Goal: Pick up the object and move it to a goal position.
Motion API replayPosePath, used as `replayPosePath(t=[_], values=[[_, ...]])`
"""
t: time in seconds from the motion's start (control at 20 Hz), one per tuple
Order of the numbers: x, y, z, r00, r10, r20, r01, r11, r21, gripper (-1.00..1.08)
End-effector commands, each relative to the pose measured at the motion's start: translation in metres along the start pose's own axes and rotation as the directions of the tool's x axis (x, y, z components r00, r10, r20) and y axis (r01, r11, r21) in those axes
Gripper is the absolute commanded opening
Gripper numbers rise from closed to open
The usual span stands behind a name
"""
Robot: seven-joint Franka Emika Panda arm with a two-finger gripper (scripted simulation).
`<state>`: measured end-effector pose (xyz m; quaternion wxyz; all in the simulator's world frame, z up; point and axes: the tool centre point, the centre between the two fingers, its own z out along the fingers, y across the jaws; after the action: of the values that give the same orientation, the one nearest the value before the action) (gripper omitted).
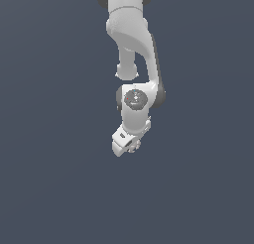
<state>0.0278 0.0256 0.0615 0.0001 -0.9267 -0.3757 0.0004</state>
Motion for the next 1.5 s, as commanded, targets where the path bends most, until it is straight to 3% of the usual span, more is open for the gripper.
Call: replayPosePath(t=[0.0, 0.85, 1.15, 1.45], values=[[-0.017, 0.002, -0.009, 1.000, 0.001, 0.000, -0.001, 1.000, -0.001, -1.00], [-0.163, 0.017, -0.084, 1.000, 0.001, -0.001, -0.001, 1.000, -0.001, -1.00], [-0.193, 0.022, -0.100, 1.000, 0.001, -0.001, -0.001, 1.000, 0.000, -1.00], [-0.203, 0.024, -0.105, 1.000, 0.001, -0.001, -0.001, 1.000, 0.000, -1.00]])
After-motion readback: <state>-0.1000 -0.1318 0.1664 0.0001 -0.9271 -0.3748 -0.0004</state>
